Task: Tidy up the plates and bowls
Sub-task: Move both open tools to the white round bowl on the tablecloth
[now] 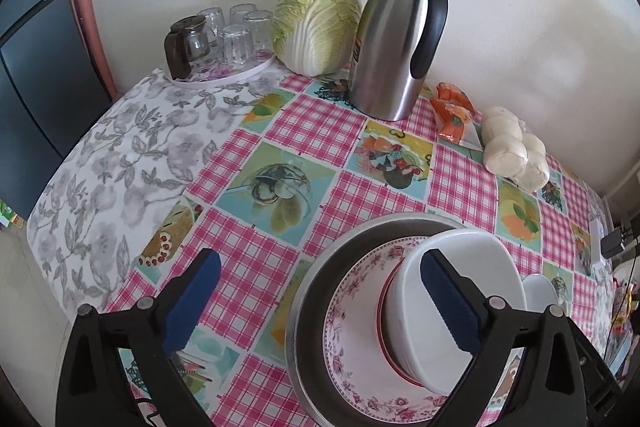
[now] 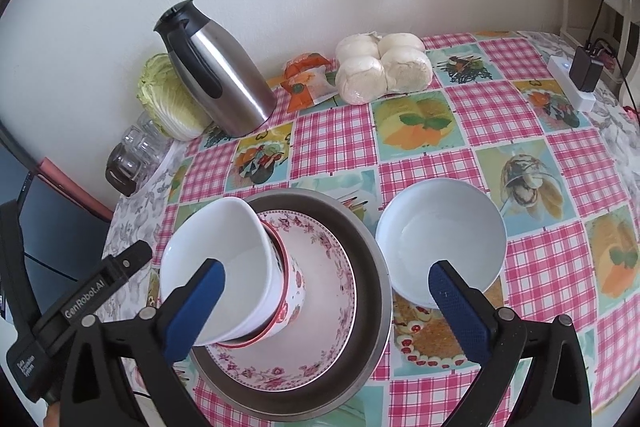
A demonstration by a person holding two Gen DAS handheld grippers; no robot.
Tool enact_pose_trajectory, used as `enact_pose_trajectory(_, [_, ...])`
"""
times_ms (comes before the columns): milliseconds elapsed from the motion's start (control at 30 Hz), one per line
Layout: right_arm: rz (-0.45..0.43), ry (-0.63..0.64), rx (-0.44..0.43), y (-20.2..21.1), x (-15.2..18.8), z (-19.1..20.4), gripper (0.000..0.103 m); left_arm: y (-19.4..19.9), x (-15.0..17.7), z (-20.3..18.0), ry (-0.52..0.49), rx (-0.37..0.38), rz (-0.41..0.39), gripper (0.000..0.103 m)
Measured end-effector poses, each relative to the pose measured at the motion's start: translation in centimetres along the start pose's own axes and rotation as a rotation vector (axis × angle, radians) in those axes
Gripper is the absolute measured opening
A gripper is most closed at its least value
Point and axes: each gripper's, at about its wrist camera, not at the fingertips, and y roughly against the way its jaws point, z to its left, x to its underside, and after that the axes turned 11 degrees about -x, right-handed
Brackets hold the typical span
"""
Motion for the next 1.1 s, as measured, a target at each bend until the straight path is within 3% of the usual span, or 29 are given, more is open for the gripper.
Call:
enact_pose_trajectory(367, [-0.056,0.034,0.003,2.1,-0.3,-1.0,0.103,2.5,0.7,-2.1,-0.053,0.016,-0.104,0.100])
enact_pose_trajectory(600, [-0.131,0.000,0.022,4.9,-1.3,-4.1,0.103,4.9,1.5,-4.4,-0.099,0.052,-0.200,0.100])
enact_pose_trajectory(833, [-0.179,-0.107,0.051,7.7,-2.2,-9.4,0.103,7.2,2.4,-7.7,-0.177,0.148,-0.241,0.100])
enact_pose_trajectory(1100, [-0.183,-0.210,0.100,9.6,-2.3,-14.6,0.103,9.2,3.1,-13.2,-0.280,0.302,-0.187,0.100])
